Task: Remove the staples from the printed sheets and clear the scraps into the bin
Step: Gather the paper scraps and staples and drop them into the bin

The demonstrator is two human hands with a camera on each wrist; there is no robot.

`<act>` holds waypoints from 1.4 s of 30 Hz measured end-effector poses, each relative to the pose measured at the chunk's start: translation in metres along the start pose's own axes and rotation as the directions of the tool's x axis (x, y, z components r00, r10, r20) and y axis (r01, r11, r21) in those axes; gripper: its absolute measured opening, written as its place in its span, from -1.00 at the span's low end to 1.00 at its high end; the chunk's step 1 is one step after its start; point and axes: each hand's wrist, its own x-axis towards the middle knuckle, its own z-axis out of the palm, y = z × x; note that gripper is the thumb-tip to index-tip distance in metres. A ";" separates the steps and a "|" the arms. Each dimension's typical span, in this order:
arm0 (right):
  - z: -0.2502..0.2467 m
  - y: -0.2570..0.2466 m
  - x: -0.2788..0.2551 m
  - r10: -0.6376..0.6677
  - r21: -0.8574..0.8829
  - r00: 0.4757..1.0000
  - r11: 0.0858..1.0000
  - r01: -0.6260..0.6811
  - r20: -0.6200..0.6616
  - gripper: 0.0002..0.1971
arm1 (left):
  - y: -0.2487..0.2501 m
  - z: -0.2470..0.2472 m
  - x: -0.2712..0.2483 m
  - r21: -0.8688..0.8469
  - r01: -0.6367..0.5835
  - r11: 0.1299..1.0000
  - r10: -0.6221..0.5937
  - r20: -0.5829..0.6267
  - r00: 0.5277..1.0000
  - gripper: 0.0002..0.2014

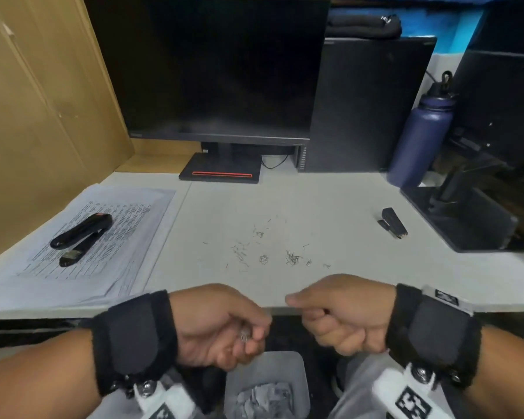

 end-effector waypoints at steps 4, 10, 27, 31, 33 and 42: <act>0.015 0.055 0.025 0.248 -0.219 0.960 0.951 -0.216 0.131 -0.52 | -0.063 -0.003 0.032 -0.087 0.204 0.975 -0.198 0.071 0.978 -0.84; -0.020 0.126 0.129 0.330 0.157 0.903 0.942 -0.297 -0.275 -0.60 | -0.128 -0.049 0.128 -0.455 0.151 0.878 -0.317 -0.316 0.894 -0.73; -0.021 0.153 0.223 0.296 0.139 0.845 0.955 -0.261 -0.445 -0.38 | -0.169 -0.096 0.211 -0.618 0.056 0.784 -0.372 -0.396 0.839 -0.06; -0.019 0.140 0.219 0.281 0.298 0.878 0.939 -0.170 -0.386 -0.57 | -0.158 -0.090 0.205 -0.553 0.006 0.833 -0.312 -0.461 0.831 -0.62; -0.017 0.134 0.213 0.279 0.360 0.892 0.922 -0.145 -0.354 -0.76 | -0.153 -0.084 0.196 -0.477 0.047 0.878 -0.285 -0.439 0.852 -0.78; 0.015 0.074 0.111 -0.094 -0.484 0.992 0.874 0.044 -0.079 -0.64 | -0.072 -0.011 0.078 0.729 0.098 0.677 0.104 -0.227 0.968 -0.82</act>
